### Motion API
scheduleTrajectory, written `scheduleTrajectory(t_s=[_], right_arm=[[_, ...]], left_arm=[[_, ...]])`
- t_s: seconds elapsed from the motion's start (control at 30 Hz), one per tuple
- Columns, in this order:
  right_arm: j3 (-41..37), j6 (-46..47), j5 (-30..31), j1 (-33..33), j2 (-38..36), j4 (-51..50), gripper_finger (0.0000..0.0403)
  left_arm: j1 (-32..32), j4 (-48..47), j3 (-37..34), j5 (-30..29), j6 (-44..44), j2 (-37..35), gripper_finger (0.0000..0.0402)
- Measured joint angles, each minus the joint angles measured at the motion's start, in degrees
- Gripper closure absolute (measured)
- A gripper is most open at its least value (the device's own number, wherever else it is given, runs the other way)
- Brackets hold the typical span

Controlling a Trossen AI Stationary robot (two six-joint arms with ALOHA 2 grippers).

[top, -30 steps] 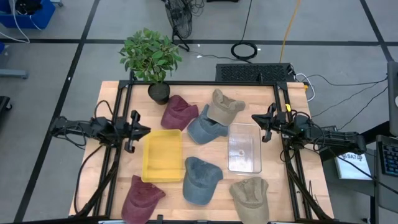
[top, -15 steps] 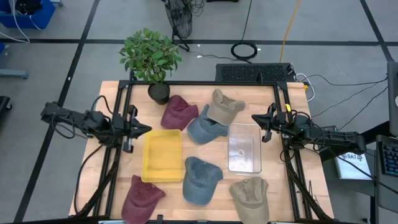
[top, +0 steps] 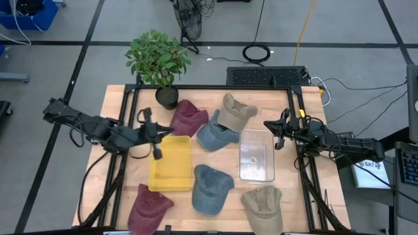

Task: Pick and place caps into container
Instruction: Put the top red cap into the transparent container

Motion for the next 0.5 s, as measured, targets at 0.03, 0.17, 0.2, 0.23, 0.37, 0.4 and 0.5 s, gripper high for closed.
scheduleTrajectory(t_s=[0.03, 0.17, 0.2, 0.23, 0.37, 0.4, 0.5], right_arm=[[0.0, 0.0, 0.0, 0.0, 0.0, 0.0, 0.0403], [0.0, 0.0, 0.0, 0.0, 0.0, 0.2, 0.0403], [0.0, 0.0, 0.0, 0.0, 0.0, 0.3, 0.0403], [0.0, 0.0, 0.0, 0.0, 0.0, 0.4, 0.0403], [0.0, 0.0, 0.0, 0.0, 0.0, 0.5, 0.0403], [0.0, 0.0, 0.0, 0.0, 0.0, 0.5, 0.0403], [0.0, 0.0, 0.0, 0.0, 0.0, 0.5, 0.0403]], left_arm=[[0.8, -0.2, 0.9, 0.7, 0.2, 1.4, 0.0397], [5.1, -3.6, 6.1, 2.6, 0.5, 8.0, 0.0390], [6.5, -5.8, 7.7, 2.6, 0.2, 9.5, 0.0391], [8.3, -8.3, 9.4, 2.6, -0.2, 11.0, 0.0394], [16.5, -17.6, 14.5, 8.0, -2.2, 15.8, 0.0394], [18.4, -18.4, 15.1, 12.1, -1.3, 16.9, 0.0387], [22.6, -18.3, 15.4, 22.7, 1.5, 19.9, 0.0356]])
